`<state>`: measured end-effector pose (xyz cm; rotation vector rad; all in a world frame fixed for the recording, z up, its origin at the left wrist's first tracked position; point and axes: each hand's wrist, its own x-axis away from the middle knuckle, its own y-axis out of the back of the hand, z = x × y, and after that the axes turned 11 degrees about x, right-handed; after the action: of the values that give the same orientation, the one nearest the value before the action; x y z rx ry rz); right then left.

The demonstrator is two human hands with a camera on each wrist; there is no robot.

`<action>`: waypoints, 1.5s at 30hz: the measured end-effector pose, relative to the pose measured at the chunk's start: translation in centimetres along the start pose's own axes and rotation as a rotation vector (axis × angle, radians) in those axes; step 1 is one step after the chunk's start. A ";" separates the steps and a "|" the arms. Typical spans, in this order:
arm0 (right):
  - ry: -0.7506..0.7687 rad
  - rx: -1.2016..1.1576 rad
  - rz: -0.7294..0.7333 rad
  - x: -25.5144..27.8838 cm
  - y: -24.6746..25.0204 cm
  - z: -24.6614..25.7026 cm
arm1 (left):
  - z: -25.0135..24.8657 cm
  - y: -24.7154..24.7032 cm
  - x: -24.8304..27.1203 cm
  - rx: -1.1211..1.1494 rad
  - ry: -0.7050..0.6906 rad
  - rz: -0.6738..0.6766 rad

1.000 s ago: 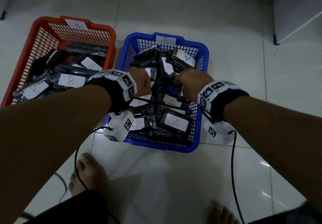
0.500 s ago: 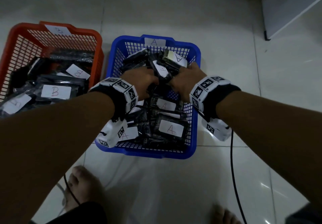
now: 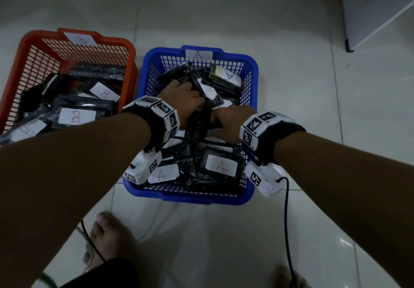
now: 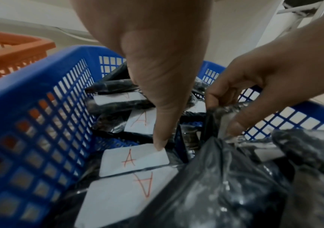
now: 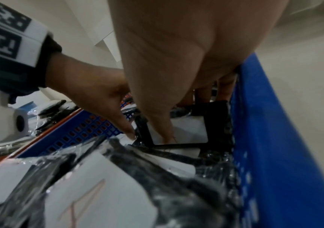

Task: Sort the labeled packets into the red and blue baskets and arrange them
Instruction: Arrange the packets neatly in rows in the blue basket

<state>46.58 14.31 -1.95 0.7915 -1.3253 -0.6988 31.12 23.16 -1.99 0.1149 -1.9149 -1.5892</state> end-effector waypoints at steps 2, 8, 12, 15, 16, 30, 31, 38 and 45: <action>-0.041 -0.014 0.021 -0.5 -0.3 0.4 | 0.1 0.0 0.0 0.004 0.008 0.022; -0.012 0.013 -0.063 -0.4 -0.6 0.3 | 0.6 0.9 0.7 0.006 -0.040 -0.080; 0.041 0.055 -0.091 -0.2 0.4 -0.1 | 1.3 0.5 2.0 0.030 -0.128 -0.235; 0.064 0.067 -0.103 -0.2 0.6 0.2 | 1.7 1.1 3.0 0.134 -0.165 -0.281; 0.070 0.061 -0.113 -0.2 0.4 0.3 | 1.8 1.4 3.3 0.200 -0.166 -0.297; 0.040 -0.213 0.047 -0.9 0.2 0.1 | 1.4 -2.2 3.5 0.700 0.248 -0.076; 0.035 -0.203 0.036 -1.0 0.2 0.1 | 1.2 -2.5 3.4 0.700 0.249 -0.054; 0.078 -0.037 0.004 -0.4 -0.9 0.3 | 0.9 -2.8 3.4 0.705 0.216 -0.064; -0.048 -0.266 -0.199 -0.5 -0.3 -0.1 | 0.9 -2.0 3.3 0.663 0.161 -0.002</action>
<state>46.62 14.53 -2.51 0.6987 -1.1753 -1.0342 27.36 21.90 -2.51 0.5029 -2.2280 -0.8570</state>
